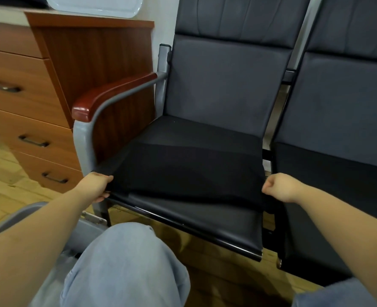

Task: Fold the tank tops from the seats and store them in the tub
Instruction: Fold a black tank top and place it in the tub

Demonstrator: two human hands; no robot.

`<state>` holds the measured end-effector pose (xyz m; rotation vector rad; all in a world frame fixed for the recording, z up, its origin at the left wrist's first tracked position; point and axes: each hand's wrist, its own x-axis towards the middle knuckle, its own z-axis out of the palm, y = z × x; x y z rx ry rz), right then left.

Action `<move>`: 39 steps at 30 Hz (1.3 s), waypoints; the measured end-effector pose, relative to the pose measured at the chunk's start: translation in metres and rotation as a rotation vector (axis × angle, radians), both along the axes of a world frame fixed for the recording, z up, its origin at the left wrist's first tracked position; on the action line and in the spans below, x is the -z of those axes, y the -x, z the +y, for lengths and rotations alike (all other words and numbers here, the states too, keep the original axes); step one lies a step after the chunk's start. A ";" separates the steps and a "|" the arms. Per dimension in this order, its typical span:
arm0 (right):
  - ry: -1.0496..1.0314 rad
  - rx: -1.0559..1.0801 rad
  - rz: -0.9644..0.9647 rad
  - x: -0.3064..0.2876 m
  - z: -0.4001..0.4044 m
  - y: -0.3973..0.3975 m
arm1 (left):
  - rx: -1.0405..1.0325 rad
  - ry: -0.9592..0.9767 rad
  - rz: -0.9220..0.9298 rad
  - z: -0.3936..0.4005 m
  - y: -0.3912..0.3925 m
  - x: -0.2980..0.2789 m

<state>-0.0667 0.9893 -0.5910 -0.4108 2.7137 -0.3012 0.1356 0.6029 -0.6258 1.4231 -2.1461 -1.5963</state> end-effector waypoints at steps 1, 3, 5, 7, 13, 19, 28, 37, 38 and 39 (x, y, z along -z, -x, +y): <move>0.008 -0.061 0.051 0.001 -0.012 -0.004 | 0.046 0.064 -0.031 -0.002 0.000 0.000; 0.065 -0.151 0.085 0.006 -0.039 -0.016 | 0.127 0.201 -0.095 -0.004 -0.001 0.000; 0.150 -0.233 0.072 0.011 -0.072 -0.029 | 0.196 0.312 -0.174 -0.003 -0.003 -0.001; 0.232 -0.308 0.045 0.015 -0.107 -0.044 | 0.230 0.369 -0.208 -0.004 -0.003 0.000; 0.369 -0.435 -0.082 0.020 -0.203 -0.088 | 0.139 0.230 -0.094 -0.010 0.001 0.004; 0.318 -0.562 0.038 0.024 -0.266 -0.120 | -0.142 -0.571 0.284 -0.017 -0.002 -0.005; 0.385 -0.520 0.188 0.021 -0.290 -0.140 | 0.089 -0.553 0.223 -0.031 -0.010 -0.029; 0.592 -0.552 0.011 0.006 -0.265 -0.166 | -0.039 -0.566 0.120 -0.040 -0.019 -0.006; 0.617 -0.558 -0.003 0.004 -0.262 -0.169 | -0.056 -0.561 0.137 -0.038 -0.019 -0.008; 0.635 -0.562 -0.011 0.002 -0.259 -0.172 | -0.075 -0.554 0.153 -0.036 -0.018 -0.010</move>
